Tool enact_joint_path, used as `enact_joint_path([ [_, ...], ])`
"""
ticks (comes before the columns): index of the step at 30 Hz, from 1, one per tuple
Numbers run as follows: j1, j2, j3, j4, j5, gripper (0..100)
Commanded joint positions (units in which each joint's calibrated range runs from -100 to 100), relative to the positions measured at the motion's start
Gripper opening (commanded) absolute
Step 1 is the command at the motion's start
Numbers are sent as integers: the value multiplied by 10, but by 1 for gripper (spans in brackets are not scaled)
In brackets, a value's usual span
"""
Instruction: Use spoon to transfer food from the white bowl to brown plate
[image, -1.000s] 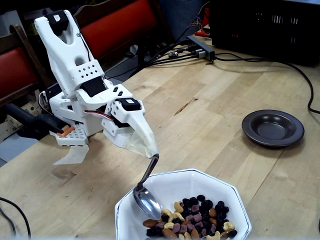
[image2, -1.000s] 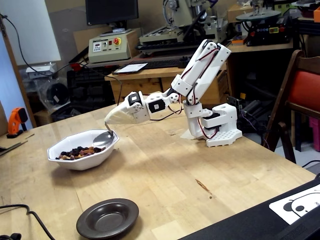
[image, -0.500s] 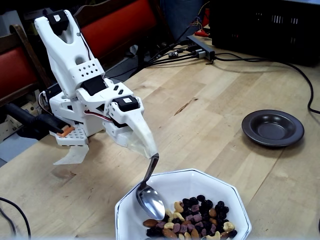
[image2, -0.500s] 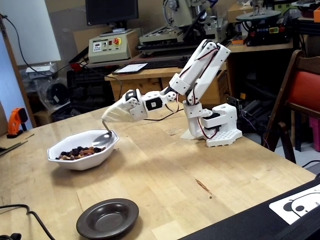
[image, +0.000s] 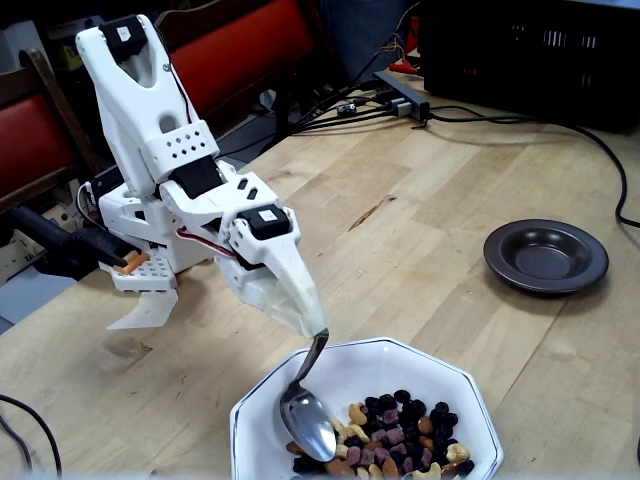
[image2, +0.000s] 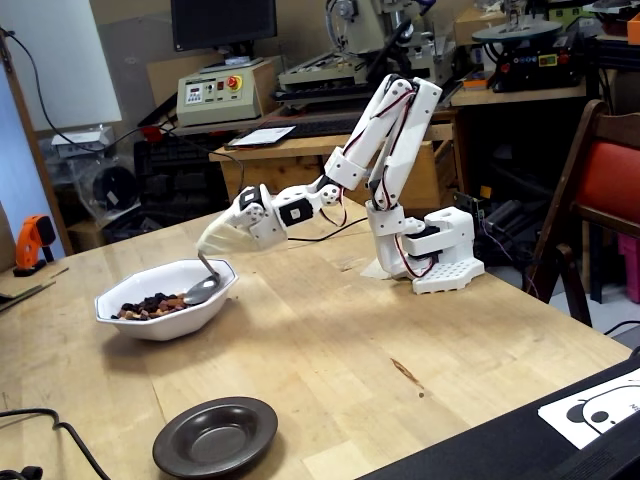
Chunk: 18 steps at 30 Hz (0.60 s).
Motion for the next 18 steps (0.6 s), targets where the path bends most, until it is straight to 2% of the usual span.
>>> enact_joint_path([
  [1, 0, 15, -59, -12, 0, 2],
  [9, 0, 94, -173, -20, -3, 2],
  [18, 3, 151, -206, -121, 13, 2],
])
